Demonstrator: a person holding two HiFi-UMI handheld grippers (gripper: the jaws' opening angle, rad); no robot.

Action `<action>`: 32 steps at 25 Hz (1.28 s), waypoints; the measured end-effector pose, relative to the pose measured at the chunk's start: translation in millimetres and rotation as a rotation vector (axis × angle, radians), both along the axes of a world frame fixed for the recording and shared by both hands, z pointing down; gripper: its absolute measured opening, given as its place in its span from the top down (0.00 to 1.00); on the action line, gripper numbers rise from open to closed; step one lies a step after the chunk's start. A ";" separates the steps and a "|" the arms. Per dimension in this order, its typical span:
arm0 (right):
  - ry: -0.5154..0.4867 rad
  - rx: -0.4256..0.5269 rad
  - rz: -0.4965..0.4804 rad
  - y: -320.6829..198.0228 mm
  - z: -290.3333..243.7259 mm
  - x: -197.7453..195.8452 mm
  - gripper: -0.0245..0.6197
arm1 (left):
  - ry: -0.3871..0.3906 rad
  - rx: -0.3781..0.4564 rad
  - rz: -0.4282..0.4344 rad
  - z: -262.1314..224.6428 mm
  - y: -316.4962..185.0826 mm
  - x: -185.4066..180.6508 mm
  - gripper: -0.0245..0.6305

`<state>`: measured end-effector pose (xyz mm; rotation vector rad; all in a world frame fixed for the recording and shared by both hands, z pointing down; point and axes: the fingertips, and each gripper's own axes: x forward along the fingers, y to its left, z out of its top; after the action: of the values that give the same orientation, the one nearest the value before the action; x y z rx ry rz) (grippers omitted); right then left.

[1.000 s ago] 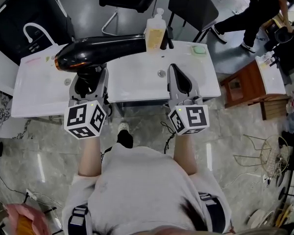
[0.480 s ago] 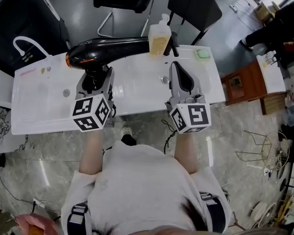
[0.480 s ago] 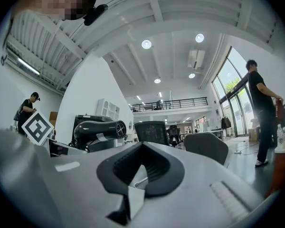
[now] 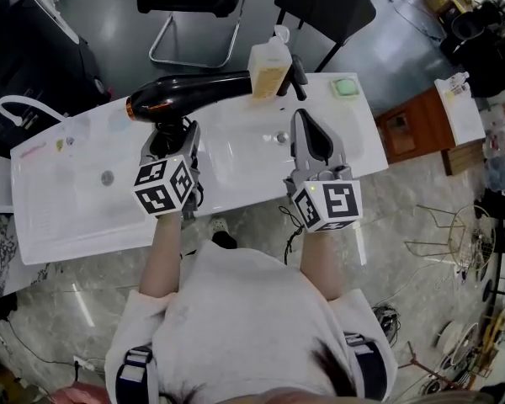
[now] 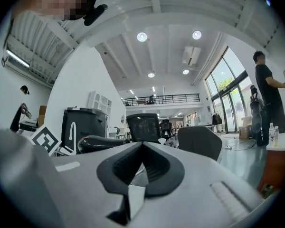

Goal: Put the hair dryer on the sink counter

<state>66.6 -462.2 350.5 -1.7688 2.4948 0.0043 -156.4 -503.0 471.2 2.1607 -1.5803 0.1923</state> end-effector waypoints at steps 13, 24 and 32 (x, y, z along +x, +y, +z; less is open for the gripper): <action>0.029 -0.063 0.079 -24.4 21.5 9.1 0.95 | 0.027 -0.192 0.029 78.0 -46.7 7.5 0.55; 0.044 -0.112 0.133 -32.8 35.3 26.4 0.95 | -0.003 -0.320 0.020 131.3 -67.7 17.0 0.55; 0.049 -0.130 0.162 -35.8 43.1 35.5 0.95 | -0.031 -0.388 -0.005 162.2 -77.2 17.0 0.55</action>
<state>102.0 -498.0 393.6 -2.0410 2.4275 -0.1078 -139.5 -580.2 633.3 1.8594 -1.4265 0.4897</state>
